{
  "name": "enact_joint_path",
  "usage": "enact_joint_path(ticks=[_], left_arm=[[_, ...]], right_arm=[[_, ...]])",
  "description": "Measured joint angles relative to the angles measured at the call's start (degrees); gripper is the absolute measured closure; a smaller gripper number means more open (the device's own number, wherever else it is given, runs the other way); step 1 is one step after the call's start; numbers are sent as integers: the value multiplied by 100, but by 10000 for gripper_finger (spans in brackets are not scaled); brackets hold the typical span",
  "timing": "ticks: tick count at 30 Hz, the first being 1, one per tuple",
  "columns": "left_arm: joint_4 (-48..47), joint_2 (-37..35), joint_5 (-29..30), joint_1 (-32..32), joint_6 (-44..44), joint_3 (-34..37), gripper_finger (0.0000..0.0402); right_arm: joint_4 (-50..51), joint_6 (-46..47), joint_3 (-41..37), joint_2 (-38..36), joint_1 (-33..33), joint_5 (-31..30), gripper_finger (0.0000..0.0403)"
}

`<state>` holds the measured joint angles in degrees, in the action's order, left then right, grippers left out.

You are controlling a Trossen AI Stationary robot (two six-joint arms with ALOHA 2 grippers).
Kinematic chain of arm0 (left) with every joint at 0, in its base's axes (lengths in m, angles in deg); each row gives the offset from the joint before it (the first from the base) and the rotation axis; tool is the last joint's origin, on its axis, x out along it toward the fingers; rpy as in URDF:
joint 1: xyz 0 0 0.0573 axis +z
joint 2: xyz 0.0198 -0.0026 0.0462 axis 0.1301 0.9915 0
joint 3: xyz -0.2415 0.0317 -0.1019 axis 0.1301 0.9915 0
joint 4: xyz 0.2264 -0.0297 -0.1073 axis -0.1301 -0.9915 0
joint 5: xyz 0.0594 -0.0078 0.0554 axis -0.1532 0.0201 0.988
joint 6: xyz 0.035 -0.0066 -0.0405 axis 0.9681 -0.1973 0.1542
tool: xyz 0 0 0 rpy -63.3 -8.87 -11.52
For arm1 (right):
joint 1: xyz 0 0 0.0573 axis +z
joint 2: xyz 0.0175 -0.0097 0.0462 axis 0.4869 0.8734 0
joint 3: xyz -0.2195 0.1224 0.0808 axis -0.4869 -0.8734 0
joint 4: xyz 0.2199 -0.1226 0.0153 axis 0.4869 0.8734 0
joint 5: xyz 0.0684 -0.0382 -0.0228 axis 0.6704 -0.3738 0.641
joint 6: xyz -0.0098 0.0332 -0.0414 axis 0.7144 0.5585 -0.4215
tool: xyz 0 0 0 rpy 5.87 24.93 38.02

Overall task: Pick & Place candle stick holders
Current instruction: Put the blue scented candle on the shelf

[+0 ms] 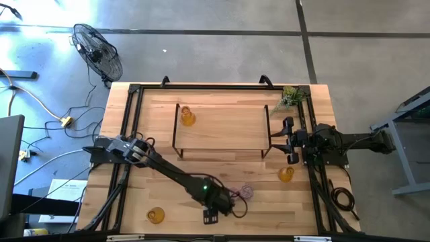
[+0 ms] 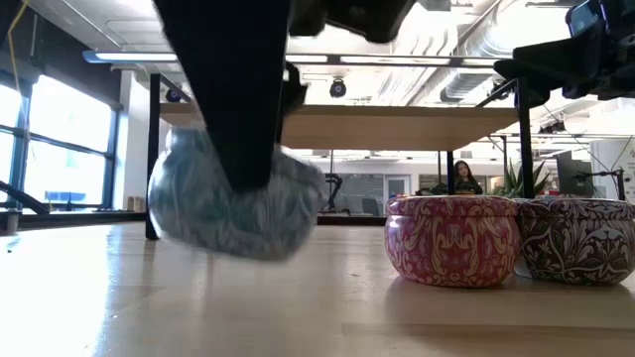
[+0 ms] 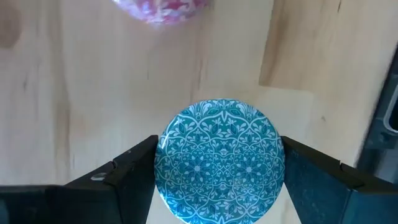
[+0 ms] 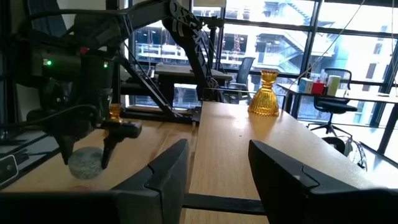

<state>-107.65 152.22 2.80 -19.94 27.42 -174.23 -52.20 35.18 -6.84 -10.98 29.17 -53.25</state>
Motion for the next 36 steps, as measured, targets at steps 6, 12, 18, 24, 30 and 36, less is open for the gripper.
enact_joint_path(ticks=[6, 12, 18, 24, 30, 36], left_arm=[[-391, 0, -24, 5, -256, -435, 118], [-946, 0, 87, 5, -429, -1330, 118], [-1848, -182, 808, 11, -496, -2148, 118], [-2547, -586, 1283, 5, -777, -2100, 118], [-2817, -647, 1510, 46, -821, -2100, 118], [-3013, -655, 1496, 184, -511, -2098, 118]], right_arm=[[-95, 108, 0, 0, 0, 92, 238], [-343, 158, 0, -4, 0, 446, 238], [-383, 247, 0, -4, 1, 452, 238], [-380, 251, 0, -3, 0, 602, 238], [-332, 333, 0, -4, 1, 658, 238], [-333, 396, 0, -7, 0, 660, 238]])
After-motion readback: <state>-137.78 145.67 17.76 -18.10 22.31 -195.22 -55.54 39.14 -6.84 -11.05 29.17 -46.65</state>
